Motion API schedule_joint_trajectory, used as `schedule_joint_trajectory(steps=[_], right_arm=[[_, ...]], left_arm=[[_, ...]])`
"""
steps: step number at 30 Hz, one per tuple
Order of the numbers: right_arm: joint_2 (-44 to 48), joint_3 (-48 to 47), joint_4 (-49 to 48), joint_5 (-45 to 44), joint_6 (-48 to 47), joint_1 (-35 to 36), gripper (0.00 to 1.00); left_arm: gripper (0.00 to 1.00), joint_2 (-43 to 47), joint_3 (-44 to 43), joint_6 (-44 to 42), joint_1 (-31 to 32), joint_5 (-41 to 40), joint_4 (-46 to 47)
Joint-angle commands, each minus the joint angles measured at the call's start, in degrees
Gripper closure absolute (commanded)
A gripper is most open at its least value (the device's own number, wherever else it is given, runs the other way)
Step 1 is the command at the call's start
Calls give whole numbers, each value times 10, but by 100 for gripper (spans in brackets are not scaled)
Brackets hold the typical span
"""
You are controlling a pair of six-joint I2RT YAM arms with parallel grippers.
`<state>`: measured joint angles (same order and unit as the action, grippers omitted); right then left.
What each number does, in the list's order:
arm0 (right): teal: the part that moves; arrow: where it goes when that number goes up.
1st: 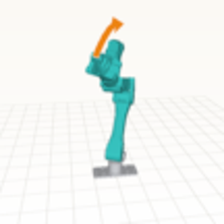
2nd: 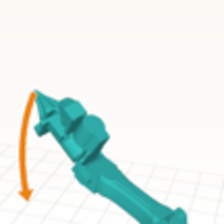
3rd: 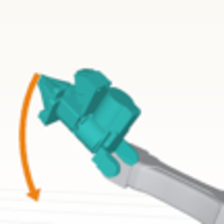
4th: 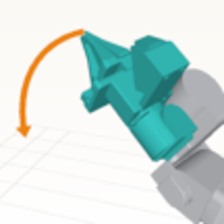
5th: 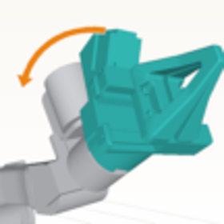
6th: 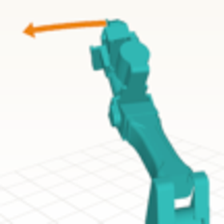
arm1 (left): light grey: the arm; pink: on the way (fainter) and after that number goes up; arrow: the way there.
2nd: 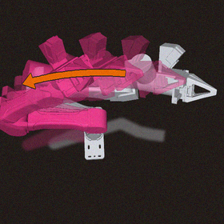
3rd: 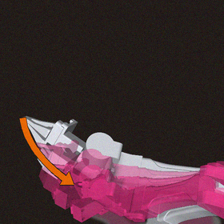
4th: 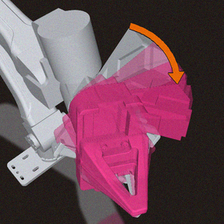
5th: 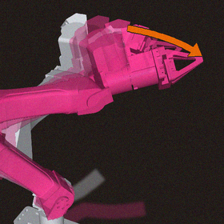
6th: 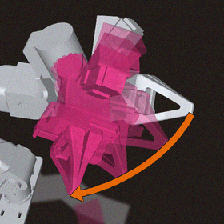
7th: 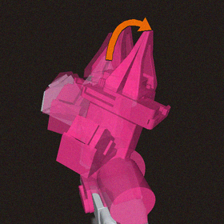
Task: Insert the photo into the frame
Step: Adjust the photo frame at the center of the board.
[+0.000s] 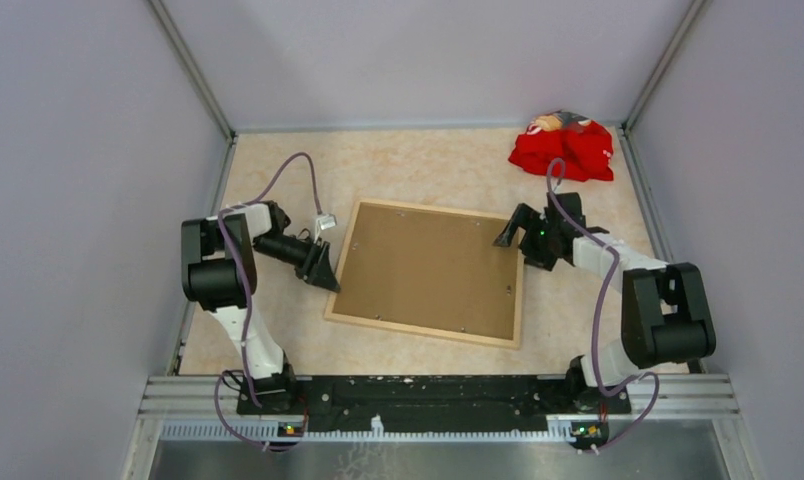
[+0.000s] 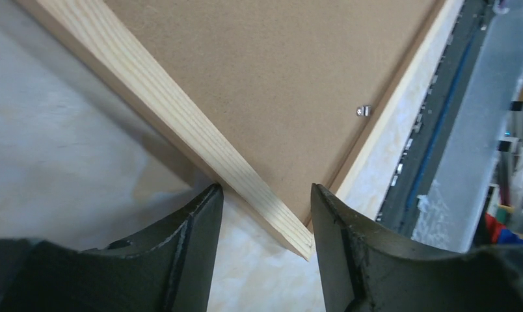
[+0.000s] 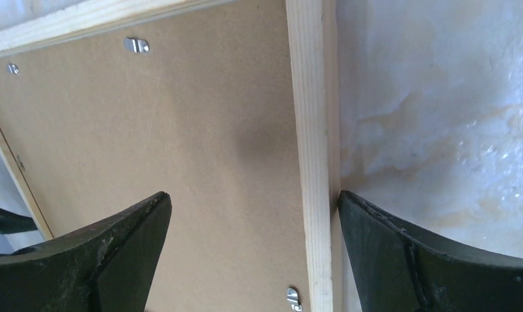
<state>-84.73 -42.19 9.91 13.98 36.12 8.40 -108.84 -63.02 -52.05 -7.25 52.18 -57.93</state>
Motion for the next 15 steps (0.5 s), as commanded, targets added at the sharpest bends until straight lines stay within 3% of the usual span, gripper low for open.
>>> schedule_joint_trajectory(steps=[1, 6, 9, 15], right_arm=[[0, -57, 19, -4, -33, -4, 1], [45, -97, 79, -87, -55, -4, 1], [81, -98, 76, -92, -39, 3, 3], [80, -105, 20, -73, 17, 105, 11]], left_arm=[[38, 5, 3, -25, 6, 5, -11], [42, -1, -40, 68, 1, -28, 49], [46, -15, -70, 129, 0, -51, 96], [54, -80, -154, 179, 2, -21, 101]])
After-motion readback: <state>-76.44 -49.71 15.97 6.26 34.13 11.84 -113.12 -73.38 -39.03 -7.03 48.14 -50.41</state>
